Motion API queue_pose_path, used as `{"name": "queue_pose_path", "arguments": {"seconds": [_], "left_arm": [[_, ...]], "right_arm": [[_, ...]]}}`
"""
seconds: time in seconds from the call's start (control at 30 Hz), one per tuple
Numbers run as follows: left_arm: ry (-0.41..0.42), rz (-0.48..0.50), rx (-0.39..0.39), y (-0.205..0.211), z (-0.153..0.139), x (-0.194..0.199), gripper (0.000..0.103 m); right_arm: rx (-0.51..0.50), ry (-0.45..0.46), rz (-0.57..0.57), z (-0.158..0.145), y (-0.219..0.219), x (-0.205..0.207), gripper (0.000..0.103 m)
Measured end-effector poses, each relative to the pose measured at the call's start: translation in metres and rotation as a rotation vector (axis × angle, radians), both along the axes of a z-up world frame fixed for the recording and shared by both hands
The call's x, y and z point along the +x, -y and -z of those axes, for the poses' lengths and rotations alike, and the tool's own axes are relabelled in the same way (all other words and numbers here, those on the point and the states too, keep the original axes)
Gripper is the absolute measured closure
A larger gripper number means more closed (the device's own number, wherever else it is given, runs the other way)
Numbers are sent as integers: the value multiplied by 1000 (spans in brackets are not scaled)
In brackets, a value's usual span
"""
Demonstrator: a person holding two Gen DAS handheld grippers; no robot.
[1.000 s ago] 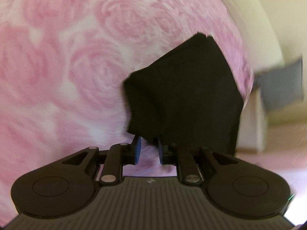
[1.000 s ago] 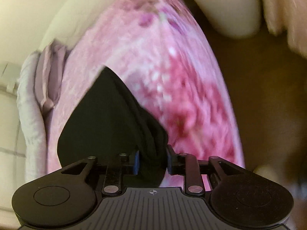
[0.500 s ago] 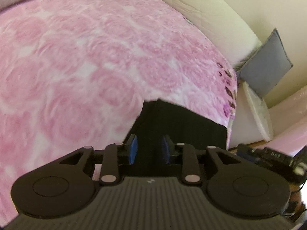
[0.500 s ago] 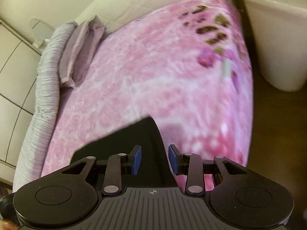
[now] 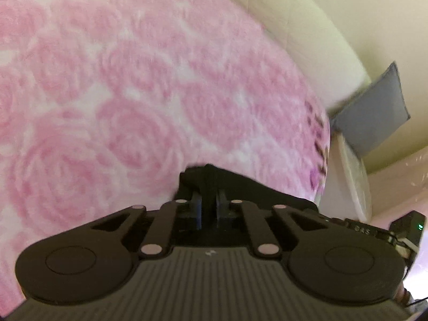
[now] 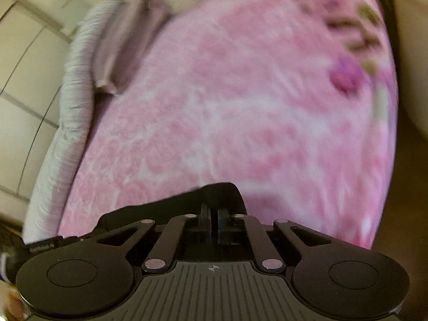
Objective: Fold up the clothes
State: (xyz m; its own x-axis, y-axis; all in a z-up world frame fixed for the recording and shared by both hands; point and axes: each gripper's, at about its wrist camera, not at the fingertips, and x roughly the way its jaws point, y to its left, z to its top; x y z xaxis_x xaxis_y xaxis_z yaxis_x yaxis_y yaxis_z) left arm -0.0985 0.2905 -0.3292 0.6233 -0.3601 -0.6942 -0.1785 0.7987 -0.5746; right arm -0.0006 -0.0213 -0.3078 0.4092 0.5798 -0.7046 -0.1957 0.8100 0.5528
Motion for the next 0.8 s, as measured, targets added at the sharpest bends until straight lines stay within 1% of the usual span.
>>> {"name": "queue_pose_path", "arguments": {"seconds": [0.03,0.07,0.1,0.17,0.23,0.27,0.3,0.33,0.37,0.43,0.47,0.5,0.57,0.63,0.67,0.7,0.73,0.77,0.8], "left_arm": [[31,-21,-2,-3,-3,-1,98],[45,-37,-7,-5,-4,0,98],[36,-43,-4,-7,-1,4,98],[-13,-27,23,-5,11,14,97],[-63,-8,49,-1,26,24,93],[-68,-18,48,-1,27,25,93],[-61,-22,48,-2,24,24,91],[-50,-24,61,-3,18,23,87],[-35,-38,85,-4,10,20,84],[-3,-72,136,-6,-6,13,84],[15,-79,154,-7,-14,11,84],[30,-71,161,-7,-18,11,84],[49,-32,160,-4,-23,15,85],[10,37,182,8,-11,24,85],[-12,72,196,15,-3,29,85],[-36,86,223,21,7,32,86],[-47,82,248,24,13,33,85],[-55,75,271,27,19,34,85],[-49,64,271,26,17,31,85]], "right_arm": [[-5,55,-16,-6,-3,-2,101],[-10,102,-27,-11,-6,-2,101],[-12,119,-26,-12,-9,-1,101],[-23,82,-17,-3,-14,6,101],[-82,-2,-23,14,-20,15,101],[-87,-24,-16,18,-19,17,99],[-92,-46,-9,21,-19,19,98],[-98,-59,1,22,-17,20,93],[-105,-54,15,17,-15,21,84],[-118,-43,44,6,-11,22,75],[-123,-27,56,0,-9,22,74],[-125,8,64,-7,-9,21,74],[-139,70,38,-16,-17,17,74],[-166,119,-17,-19,-30,14,74],[-204,120,-58,-13,-40,14,74],[-253,114,-87,-3,-49,14,74],[-298,103,-99,6,-53,14,74],[-315,92,-90,12,-52,14,74],[-332,82,-82,18,-52,14,74]]}}
